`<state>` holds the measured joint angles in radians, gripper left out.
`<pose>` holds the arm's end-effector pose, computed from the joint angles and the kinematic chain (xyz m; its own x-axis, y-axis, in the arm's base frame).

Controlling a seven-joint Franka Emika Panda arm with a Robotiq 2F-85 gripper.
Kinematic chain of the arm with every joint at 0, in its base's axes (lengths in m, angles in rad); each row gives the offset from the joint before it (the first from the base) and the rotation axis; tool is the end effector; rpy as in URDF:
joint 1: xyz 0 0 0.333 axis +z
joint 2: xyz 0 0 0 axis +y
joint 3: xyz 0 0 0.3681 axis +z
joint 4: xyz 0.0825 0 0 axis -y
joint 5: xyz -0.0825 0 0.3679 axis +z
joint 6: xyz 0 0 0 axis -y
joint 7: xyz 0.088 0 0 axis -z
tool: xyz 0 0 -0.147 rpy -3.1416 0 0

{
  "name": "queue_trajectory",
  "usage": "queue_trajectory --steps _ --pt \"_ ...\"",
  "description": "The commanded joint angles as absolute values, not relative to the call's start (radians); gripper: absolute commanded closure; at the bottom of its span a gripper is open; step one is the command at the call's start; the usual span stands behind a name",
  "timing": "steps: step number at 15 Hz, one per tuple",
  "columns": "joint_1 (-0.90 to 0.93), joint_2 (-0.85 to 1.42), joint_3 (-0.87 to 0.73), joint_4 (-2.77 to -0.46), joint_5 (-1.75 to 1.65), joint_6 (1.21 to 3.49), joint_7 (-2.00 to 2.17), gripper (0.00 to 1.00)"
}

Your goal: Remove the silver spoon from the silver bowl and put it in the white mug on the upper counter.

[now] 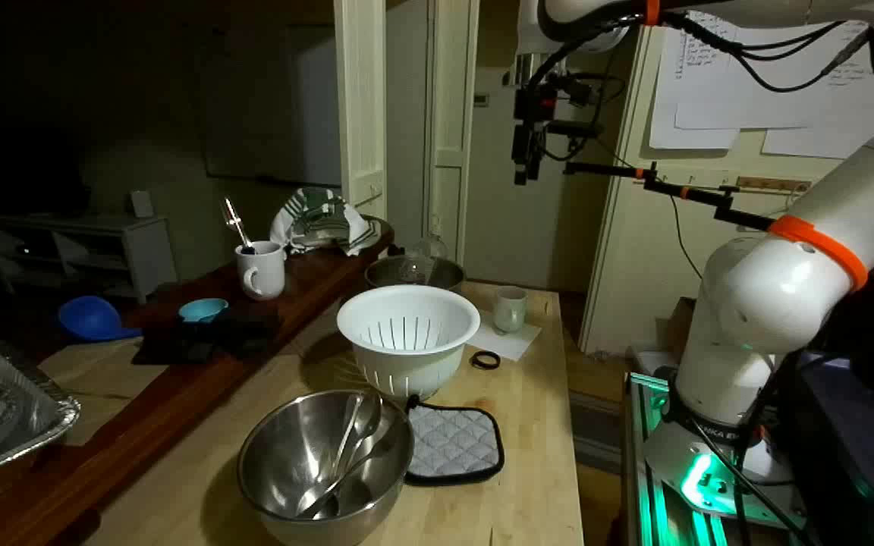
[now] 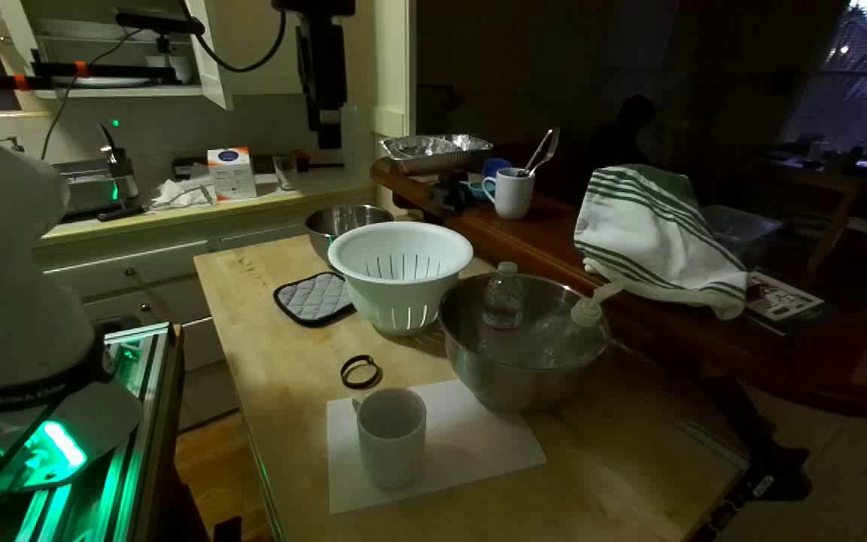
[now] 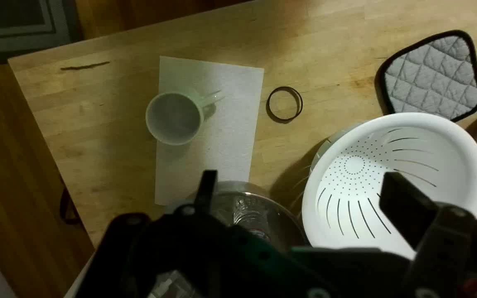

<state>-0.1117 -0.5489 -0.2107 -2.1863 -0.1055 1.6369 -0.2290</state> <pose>0.3145 -0.1402 0.5951 0.9984 -0.0550 -0.0087 -0.0551 -0.9985 -0.0063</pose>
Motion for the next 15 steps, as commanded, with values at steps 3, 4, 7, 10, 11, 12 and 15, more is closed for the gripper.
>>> queue_trajectory --steps 3,4,7,10,11,12,15 --pt "-0.115 -0.547 -0.208 -2.184 -0.104 1.635 -0.231 0.00" --pt "-0.115 -0.547 -0.208 -2.184 -0.104 1.635 -0.231 0.00" --pt "-0.115 -0.547 -0.208 -2.184 -0.104 1.635 -0.231 0.00" --pt "-0.115 -0.547 -0.208 -2.184 -0.104 1.635 -0.231 0.00" --pt "-0.115 -0.547 -0.208 -2.184 -0.104 1.635 -0.231 0.00" --pt "-0.115 -0.547 -0.208 -2.184 -0.104 1.635 -0.231 0.00" --pt "-0.105 -0.532 -0.190 -2.174 -0.123 1.634 -0.238 0.00"
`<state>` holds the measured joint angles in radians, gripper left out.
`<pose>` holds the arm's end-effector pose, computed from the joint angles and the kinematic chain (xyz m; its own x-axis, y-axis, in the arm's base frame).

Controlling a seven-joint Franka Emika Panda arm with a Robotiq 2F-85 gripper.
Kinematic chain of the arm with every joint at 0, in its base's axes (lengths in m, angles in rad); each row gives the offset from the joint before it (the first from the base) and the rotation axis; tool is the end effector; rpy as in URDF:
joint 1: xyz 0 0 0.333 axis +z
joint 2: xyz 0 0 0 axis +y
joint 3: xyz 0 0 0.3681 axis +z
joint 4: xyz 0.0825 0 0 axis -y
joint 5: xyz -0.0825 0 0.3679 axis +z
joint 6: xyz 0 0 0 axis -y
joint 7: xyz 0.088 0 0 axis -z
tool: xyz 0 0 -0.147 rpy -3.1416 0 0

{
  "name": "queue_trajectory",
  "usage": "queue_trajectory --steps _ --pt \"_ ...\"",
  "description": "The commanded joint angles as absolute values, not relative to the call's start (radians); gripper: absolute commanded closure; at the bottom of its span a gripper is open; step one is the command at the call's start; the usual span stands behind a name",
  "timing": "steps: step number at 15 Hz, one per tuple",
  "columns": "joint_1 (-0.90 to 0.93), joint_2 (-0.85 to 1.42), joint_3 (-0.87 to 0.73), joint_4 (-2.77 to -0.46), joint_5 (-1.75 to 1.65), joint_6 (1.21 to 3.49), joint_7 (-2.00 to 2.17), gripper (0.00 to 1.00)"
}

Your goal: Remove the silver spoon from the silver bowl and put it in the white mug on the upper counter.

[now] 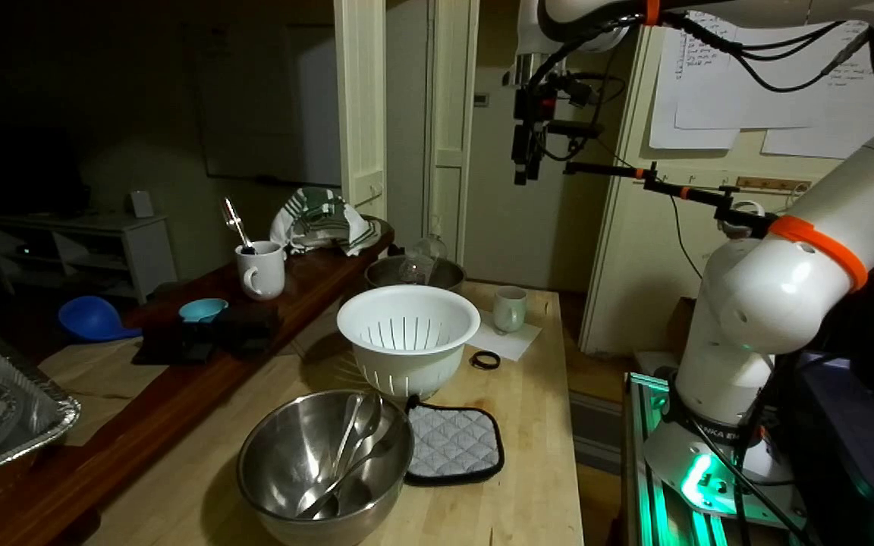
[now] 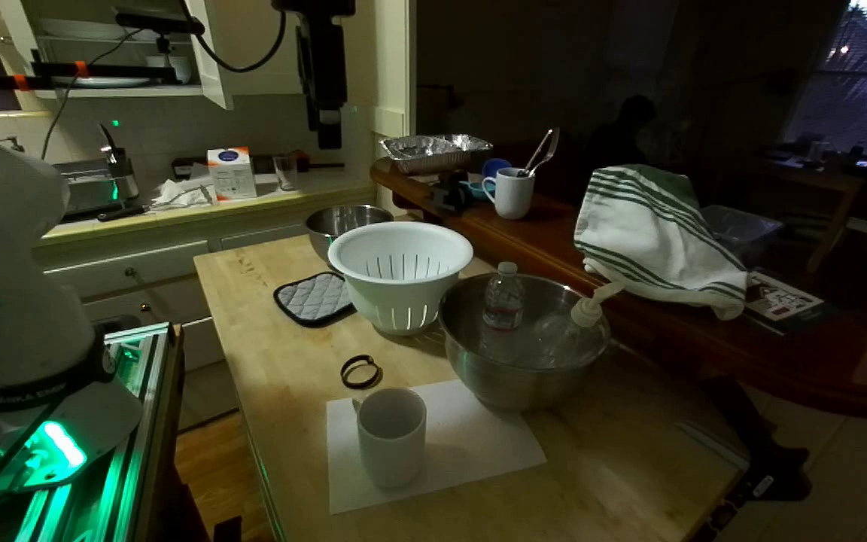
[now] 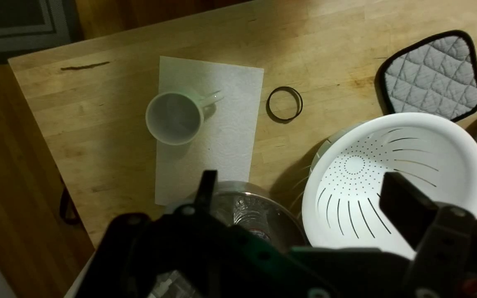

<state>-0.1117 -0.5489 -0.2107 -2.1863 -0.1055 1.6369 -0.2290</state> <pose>0.3145 -0.1402 0.5951 0.9984 -0.0550 -0.0087 -0.0551 -0.9985 -0.0063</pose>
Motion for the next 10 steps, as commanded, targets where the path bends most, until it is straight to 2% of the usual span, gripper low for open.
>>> queue_trajectory --steps 1,10 --pt "-0.083 -0.509 -0.164 -2.164 -0.140 1.639 -0.256 0.00" --pt "0.153 -0.193 0.070 -2.037 -0.045 1.655 -0.331 0.00"
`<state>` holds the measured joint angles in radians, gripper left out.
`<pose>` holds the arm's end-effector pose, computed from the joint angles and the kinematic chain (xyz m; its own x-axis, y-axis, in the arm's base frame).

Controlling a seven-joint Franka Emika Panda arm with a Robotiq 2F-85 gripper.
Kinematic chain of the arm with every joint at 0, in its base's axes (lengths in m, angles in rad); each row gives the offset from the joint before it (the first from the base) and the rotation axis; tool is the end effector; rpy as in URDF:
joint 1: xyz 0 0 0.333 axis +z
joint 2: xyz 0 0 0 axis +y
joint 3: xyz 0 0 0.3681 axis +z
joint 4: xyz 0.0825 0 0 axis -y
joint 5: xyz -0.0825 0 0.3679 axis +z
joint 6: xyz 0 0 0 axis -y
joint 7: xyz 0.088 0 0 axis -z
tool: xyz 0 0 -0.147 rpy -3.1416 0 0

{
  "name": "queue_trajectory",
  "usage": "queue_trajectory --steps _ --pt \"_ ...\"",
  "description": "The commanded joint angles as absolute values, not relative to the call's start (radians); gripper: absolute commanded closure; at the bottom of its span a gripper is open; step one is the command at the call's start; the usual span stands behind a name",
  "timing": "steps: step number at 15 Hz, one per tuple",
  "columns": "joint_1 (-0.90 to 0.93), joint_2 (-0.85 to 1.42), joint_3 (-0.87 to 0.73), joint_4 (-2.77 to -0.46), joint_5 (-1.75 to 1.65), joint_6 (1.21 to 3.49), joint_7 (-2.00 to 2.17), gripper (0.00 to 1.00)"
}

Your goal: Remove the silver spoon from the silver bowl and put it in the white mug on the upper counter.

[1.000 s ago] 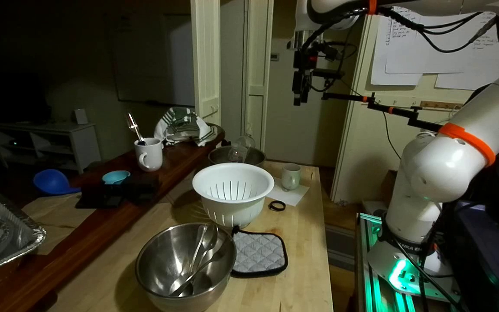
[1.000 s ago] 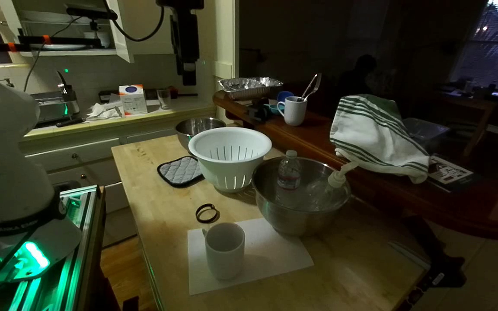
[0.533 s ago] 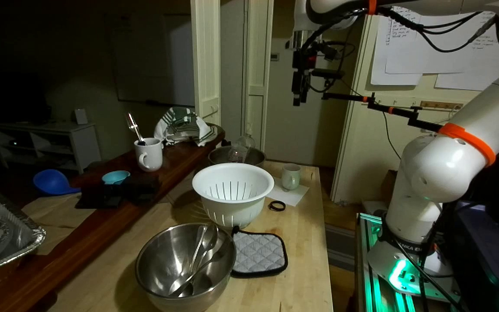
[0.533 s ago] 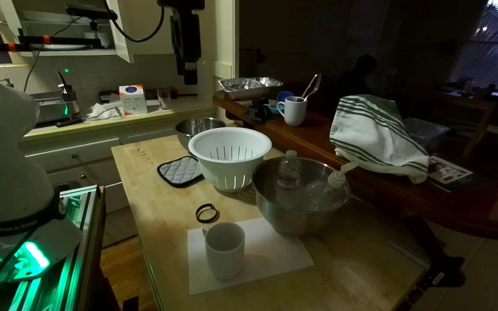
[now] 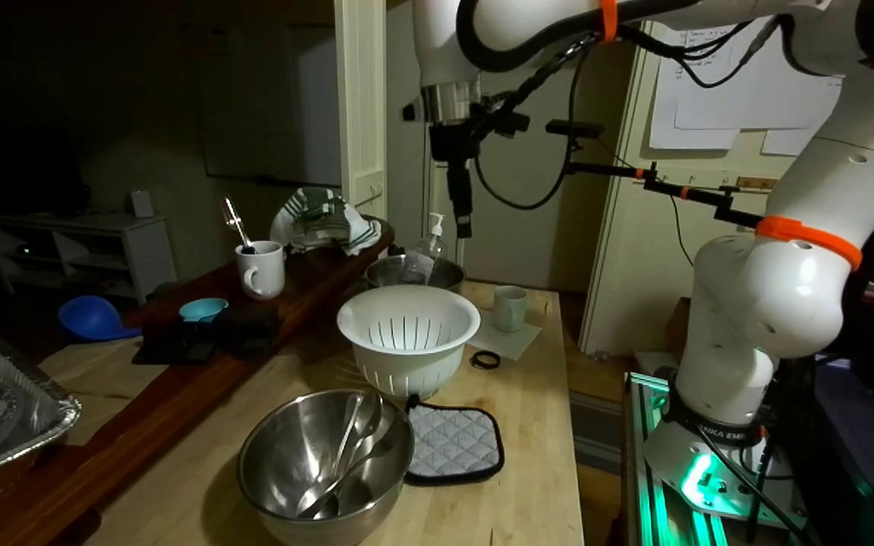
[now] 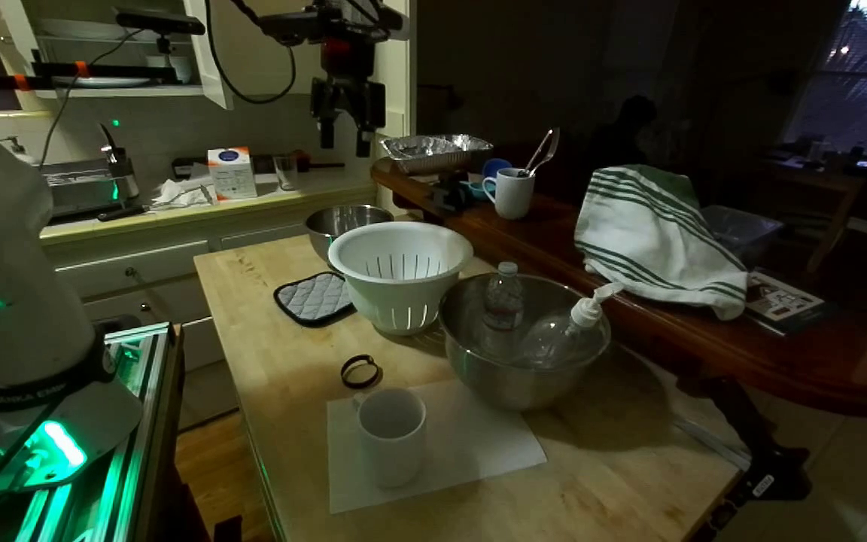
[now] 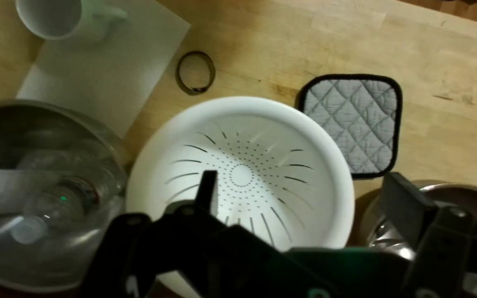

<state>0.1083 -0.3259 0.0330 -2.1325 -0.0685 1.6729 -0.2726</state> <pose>0.4021 0.0493 0.5453 0.9028 0.4033 -0.1496 0.4128 -0.9100 0.0382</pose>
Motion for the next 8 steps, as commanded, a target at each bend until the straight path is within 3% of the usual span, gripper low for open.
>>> queue_trajectory --steps 1,2,8 --pt "0.163 -0.169 0.082 -2.010 -0.052 1.636 -0.365 0.00" --pt "0.143 -0.243 0.079 -2.086 -0.062 1.671 -0.302 0.00" --pt "0.164 -0.123 0.104 -1.986 -0.084 1.644 -0.368 0.00"
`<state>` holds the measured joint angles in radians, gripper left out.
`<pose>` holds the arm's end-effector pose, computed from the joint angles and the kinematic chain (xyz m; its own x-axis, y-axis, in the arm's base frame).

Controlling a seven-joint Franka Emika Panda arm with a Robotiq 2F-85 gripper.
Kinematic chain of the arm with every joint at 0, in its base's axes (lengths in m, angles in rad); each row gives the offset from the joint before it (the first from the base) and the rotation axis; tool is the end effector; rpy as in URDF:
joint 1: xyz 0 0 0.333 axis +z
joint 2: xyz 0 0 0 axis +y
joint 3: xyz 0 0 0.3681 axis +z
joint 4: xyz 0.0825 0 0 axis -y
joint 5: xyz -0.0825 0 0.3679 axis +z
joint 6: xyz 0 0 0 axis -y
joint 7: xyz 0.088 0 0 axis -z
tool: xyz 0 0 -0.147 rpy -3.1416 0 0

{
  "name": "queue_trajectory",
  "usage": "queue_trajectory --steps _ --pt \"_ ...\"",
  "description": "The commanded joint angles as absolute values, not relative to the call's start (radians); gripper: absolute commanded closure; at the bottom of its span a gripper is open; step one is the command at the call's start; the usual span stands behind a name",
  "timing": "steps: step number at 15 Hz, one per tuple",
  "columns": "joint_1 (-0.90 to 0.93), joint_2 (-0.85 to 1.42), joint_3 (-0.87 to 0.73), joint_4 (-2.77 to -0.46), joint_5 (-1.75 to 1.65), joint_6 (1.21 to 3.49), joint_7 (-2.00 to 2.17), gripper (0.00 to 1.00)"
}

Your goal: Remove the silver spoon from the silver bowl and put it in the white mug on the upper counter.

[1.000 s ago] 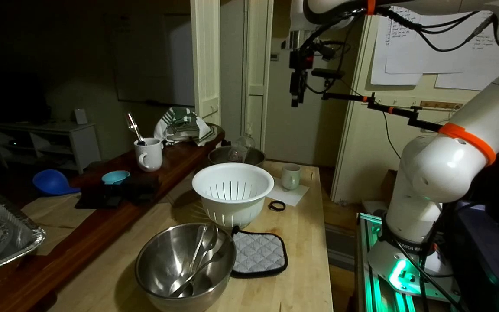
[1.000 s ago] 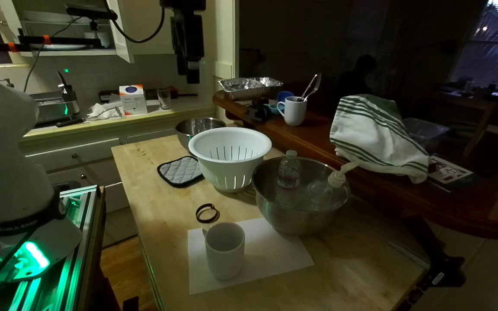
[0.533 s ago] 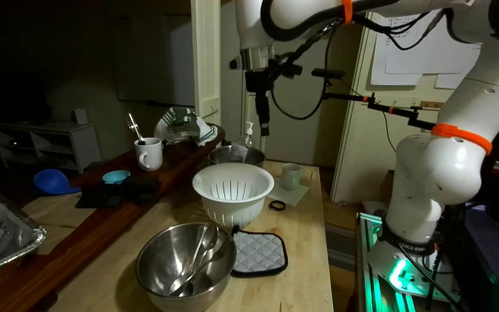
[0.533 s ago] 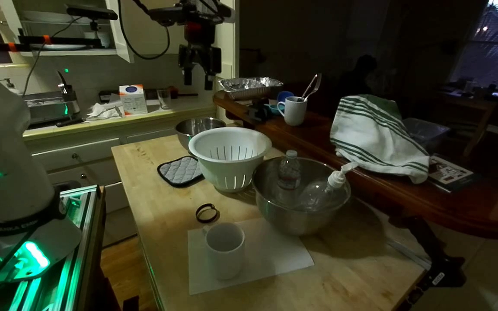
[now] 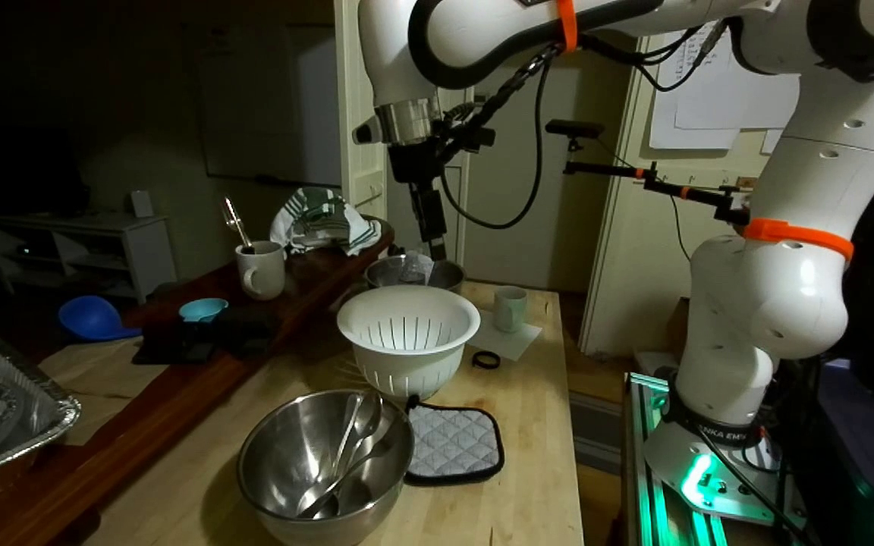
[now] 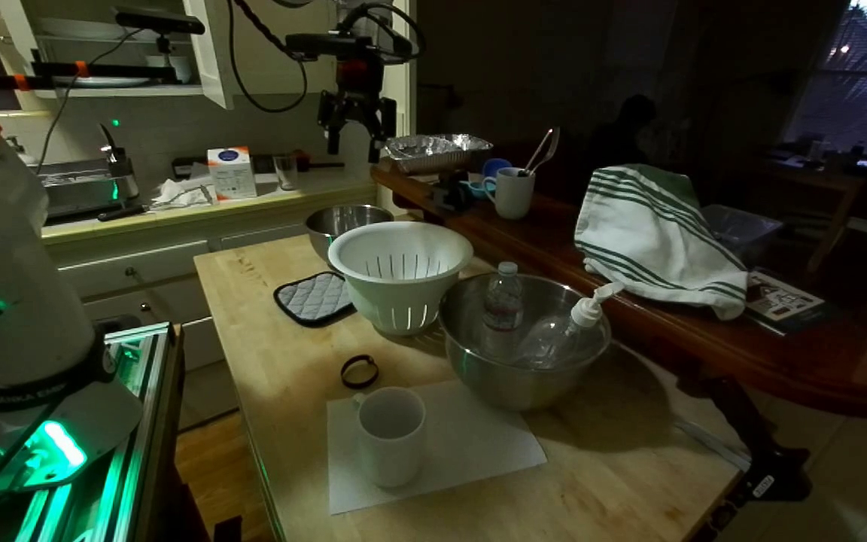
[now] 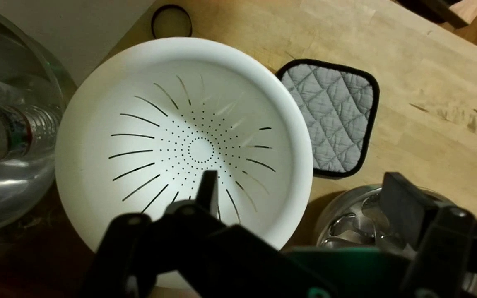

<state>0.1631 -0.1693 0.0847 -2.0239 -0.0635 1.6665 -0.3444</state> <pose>0.4424 0.1052 0.5252 0.8078 0.5537 -0.2022 0.5666 -0.8239 0.0073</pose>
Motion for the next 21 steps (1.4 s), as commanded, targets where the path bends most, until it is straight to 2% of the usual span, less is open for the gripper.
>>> queue_trajectory --steps 1,11,21 --pt "0.177 -0.054 0.121 -1.932 -0.100 1.604 -0.388 0.00" --pt "0.300 0.211 0.301 -1.824 -0.275 1.680 -0.540 0.00" --pt "0.324 0.299 0.327 -1.806 -0.332 1.695 -0.602 0.00"
